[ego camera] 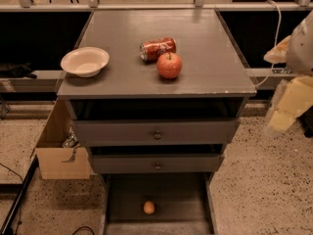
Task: Pick orange from bottom drawer and place on counter
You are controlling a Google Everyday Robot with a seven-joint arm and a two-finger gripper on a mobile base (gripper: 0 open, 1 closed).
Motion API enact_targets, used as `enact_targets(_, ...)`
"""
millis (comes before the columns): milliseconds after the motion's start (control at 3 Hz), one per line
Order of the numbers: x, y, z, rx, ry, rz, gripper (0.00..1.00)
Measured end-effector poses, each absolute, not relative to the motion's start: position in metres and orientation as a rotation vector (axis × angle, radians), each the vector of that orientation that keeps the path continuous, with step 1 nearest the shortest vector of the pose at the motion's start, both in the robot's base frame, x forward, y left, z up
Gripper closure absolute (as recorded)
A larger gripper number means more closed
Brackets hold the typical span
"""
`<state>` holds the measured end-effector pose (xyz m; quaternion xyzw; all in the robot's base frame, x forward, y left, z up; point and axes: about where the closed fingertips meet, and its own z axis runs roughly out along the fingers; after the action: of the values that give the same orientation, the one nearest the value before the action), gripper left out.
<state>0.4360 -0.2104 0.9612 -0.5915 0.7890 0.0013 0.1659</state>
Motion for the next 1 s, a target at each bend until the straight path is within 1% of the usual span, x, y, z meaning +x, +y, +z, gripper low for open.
enact_targets(333, 0.423, -0.186, 0.921, -1.613, 2.288, 0.208, 0.0)
enact_targets(667, 0.392, -0.144, 0.86, -1.477, 2.339, 0.556, 0.0)
enact_targets(1000, 0.373, -0.112, 0.825, -1.366, 2.343, 0.78, 0.0)
